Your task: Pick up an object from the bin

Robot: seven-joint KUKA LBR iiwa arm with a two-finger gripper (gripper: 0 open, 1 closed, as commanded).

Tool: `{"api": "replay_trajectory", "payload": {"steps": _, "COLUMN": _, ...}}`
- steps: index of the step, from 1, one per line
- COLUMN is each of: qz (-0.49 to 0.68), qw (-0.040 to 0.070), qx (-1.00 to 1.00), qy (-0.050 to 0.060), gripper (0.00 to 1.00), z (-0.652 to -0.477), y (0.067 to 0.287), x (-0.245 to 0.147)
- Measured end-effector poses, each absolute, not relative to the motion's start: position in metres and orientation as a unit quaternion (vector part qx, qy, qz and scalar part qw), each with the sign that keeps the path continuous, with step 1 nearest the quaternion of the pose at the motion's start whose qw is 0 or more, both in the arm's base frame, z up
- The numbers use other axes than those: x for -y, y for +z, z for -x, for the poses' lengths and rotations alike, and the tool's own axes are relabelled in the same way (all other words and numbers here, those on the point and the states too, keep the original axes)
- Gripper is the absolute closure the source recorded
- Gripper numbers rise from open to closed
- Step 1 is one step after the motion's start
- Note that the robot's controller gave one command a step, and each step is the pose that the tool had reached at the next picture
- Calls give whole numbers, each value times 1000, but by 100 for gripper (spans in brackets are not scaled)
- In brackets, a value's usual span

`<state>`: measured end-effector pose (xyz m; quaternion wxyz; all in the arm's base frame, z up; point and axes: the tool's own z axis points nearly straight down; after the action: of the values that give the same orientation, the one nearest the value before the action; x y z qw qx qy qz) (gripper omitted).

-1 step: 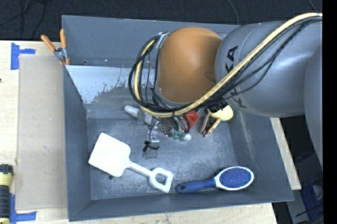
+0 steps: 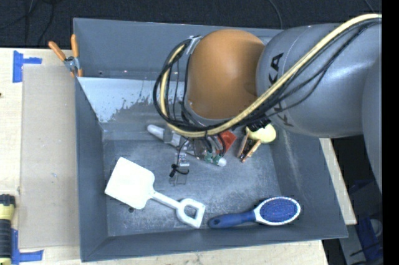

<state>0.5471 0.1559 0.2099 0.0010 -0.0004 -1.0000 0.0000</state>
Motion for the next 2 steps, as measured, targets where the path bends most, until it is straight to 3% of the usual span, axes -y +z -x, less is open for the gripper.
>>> {"api": "replay_trajectory", "payload": {"steps": 1, "qz": -24, "qw": 2, "qx": 1000, "qy": 0, "gripper": 0, "z": -498, "y": 156, "x": -165}}
{"api": "replay_trajectory", "payload": {"steps": 2, "qz": -40, "qw": 0, "qx": 999, "qy": -1, "gripper": 0, "z": -507, "y": 83, "x": -176}}
